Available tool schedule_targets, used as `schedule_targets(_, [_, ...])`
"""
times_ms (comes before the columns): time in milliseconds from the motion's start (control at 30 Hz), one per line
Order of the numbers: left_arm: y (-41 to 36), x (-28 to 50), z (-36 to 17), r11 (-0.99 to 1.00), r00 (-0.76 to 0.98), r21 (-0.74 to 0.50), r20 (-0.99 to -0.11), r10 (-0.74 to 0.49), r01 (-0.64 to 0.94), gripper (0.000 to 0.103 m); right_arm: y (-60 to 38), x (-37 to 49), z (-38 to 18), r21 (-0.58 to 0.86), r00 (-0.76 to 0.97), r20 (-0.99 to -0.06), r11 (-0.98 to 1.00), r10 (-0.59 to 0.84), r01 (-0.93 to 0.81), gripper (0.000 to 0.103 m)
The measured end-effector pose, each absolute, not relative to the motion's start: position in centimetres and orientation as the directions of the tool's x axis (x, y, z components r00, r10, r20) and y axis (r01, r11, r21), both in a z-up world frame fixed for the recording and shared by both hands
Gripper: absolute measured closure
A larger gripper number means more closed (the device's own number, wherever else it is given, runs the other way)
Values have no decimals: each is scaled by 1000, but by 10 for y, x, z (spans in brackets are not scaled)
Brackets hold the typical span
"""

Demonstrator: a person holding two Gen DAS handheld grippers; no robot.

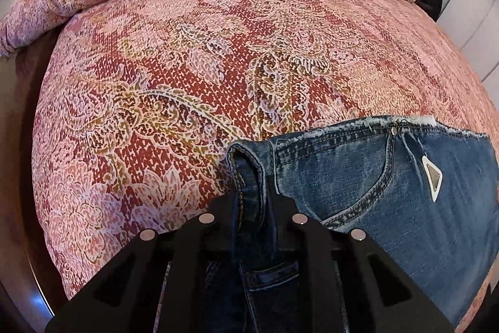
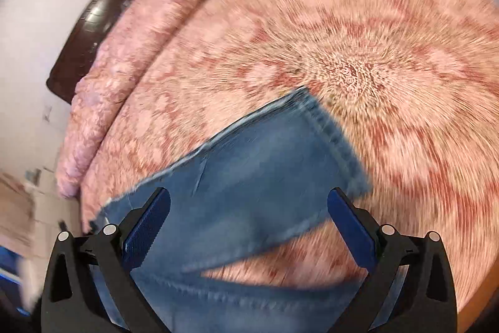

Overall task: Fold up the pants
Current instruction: 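Grasp the jeans waistband with the left tool while the right tool grasps the leg hem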

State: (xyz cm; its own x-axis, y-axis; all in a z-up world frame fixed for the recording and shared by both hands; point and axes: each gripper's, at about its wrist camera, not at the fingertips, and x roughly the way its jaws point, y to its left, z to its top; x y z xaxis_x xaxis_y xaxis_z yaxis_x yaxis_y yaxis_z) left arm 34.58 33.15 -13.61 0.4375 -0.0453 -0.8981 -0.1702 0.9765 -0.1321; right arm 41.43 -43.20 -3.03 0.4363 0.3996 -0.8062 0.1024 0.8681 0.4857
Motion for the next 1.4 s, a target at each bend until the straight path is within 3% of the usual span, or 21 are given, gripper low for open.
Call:
schedule_targets(167, [328, 342, -135, 978, 426, -110, -904, -26, -175, 87, -446, 478, -44, 426, 384, -856, 894, 347, 142, 6])
schedule_targets(433, [328, 345, -136, 978, 413, -106, -910, -23, -180, 87, -416, 536, -64, 302, 280, -918, 953, 282, 30, 36])
schedule_targets(667, [328, 351, -133, 977, 382, -92, -924, -12, -193, 88, -400, 552, -94, 141, 221, -966, 990, 135, 9, 44])
schedule_targets(700, [327, 352, -132, 978, 381, -82, -925, -2, -194, 89, -397, 551, -93, 117, 228, -967, 993, 117, -11, 60])
schedule_targets(733, [325, 352, -131, 978, 384, -73, -923, 7, -194, 90, -393, 549, -90, 115, 239, -963, 993, 121, -36, 82])
schedule_targets(767, [323, 352, -130, 978, 390, -63, -921, 19, -196, 91, -389, 547, -85, 114, 252, -960, 992, 123, -51, 85])
schedule_targets(900, [321, 344, -122, 973, 450, -67, -892, 40, -219, 94, -379, 531, -60, 43, 318, -945, 993, 76, -108, 87])
schedule_targets(1400, [338, 249, -38, 908, 792, -400, -591, -154, -122, 95, -400, 392, 25, 95, 570, -807, 987, 155, -133, 87])
